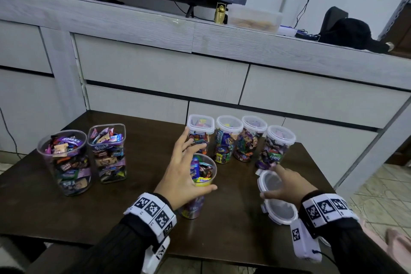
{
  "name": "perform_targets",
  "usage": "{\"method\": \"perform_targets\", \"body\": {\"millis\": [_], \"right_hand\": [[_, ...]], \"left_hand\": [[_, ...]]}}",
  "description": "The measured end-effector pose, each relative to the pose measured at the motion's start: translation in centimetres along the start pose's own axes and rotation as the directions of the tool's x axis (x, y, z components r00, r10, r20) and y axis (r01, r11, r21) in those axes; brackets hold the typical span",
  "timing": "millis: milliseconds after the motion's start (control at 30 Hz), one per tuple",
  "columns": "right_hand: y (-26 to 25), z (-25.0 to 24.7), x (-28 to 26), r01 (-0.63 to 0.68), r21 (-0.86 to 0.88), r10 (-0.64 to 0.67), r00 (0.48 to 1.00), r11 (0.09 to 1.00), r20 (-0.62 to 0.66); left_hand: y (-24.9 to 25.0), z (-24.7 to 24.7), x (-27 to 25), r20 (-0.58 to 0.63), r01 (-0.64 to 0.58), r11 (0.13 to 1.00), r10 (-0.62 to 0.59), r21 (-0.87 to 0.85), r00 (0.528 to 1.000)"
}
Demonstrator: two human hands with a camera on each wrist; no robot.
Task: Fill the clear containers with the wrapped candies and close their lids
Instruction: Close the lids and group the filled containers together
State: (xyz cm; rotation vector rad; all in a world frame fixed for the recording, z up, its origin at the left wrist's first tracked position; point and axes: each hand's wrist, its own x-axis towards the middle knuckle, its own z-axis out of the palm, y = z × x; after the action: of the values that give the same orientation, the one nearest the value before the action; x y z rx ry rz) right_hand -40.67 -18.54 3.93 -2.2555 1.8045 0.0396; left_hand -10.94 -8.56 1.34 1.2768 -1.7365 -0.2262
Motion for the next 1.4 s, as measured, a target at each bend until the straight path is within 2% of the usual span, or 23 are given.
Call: {"method": "perform_targets", "body": {"millis": [100, 200, 333, 400, 500, 600, 733, 867, 1000, 1100, 1200, 1267, 1333, 1400], "right_hand": [[-1.5, -1.7, -0.3, 0.093, 0.042, -0.090, 0.994, 0.995, -0.068], [-2.8, -3.1, -0.7, 0.192, 0.066, -0.180, 0.971, 0.979, -0.157], [-4.6, -4.7, -1.3, 0.305, 0.127, -0.261, 0.923, 0.944, -0.283], [-5.6, -5.1, -1.8, 0.380, 0.170, -0.320, 0.900, 0.909, -0.297], [-7.6, -4.8, -2.2, 0.454, 0.166, -0.419, 0.884, 0.875, -0.210], [-9.6, -3.8, -2.2, 0.516, 0.104, -0.506, 0.856, 0.850, -0.109], [-11.5, -3.0, -2.2, 0.592, 0.087, -0.589, 0.806, 0.801, -0.053], [-11.7, -1.6, -2.7, 0.556, 0.102, -0.560, 0.828, 0.825, 0.011], [-11.7, -0.4, -3.5, 0.542, 0.030, -0.541, 0.840, 0.840, -0.044], [-11.8, -1.7, -3.1, 0.456, 0.271, -0.484, 0.874, 0.848, 0.044], [-10.5, -3.6, -2.7, 0.457, 0.310, -0.508, 0.855, 0.833, 0.104], [-9.7, -4.4, -2.8, 0.486, 0.258, -0.526, 0.843, 0.835, 0.114], [-9.2, -4.5, -2.8, 0.522, 0.168, -0.541, 0.835, 0.836, 0.099], [-9.1, -4.3, -2.9, 0.541, 0.156, -0.554, 0.831, 0.826, 0.051]], "left_hand": [[0.5, 2.3, -0.3, -0.050, 0.071, 0.974, -0.083, -0.214, 0.995], [0.8, 4.2, -0.2, 0.002, 0.170, 0.896, -0.186, -0.410, 0.983], [0.5, 5.1, 0.6, 0.130, 0.261, 0.845, -0.226, -0.467, 0.965], [0.0, 5.2, 0.9, 0.189, 0.332, 0.809, -0.273, -0.485, 0.943], [-0.5, 5.0, 0.9, 0.263, 0.414, 0.775, -0.324, -0.478, 0.909], [-0.6, 4.9, 1.1, 0.302, 0.411, 0.760, -0.291, -0.504, 0.908], [-0.5, 4.7, 1.3, 0.344, 0.421, 0.749, -0.271, -0.512, 0.899], [-0.2, 4.9, 1.2, 0.339, 0.433, 0.709, -0.282, -0.557, 0.898], [-0.1, 5.2, 1.4, 0.342, 0.423, 0.720, -0.268, -0.550, 0.901], [-0.4, 4.7, 1.2, 0.336, 0.420, 0.754, -0.277, -0.505, 0.900], [-0.8, 3.7, 1.6, 0.426, 0.451, 0.757, -0.251, -0.473, 0.869], [-1.0, 2.6, 2.1, 0.486, 0.466, 0.766, -0.232, -0.443, 0.843], [-1.2, 1.8, 2.4, 0.524, 0.467, 0.778, -0.213, -0.420, 0.825], [-1.2, 1.7, 2.2, 0.535, 0.472, 0.783, -0.216, -0.405, 0.817]]}}
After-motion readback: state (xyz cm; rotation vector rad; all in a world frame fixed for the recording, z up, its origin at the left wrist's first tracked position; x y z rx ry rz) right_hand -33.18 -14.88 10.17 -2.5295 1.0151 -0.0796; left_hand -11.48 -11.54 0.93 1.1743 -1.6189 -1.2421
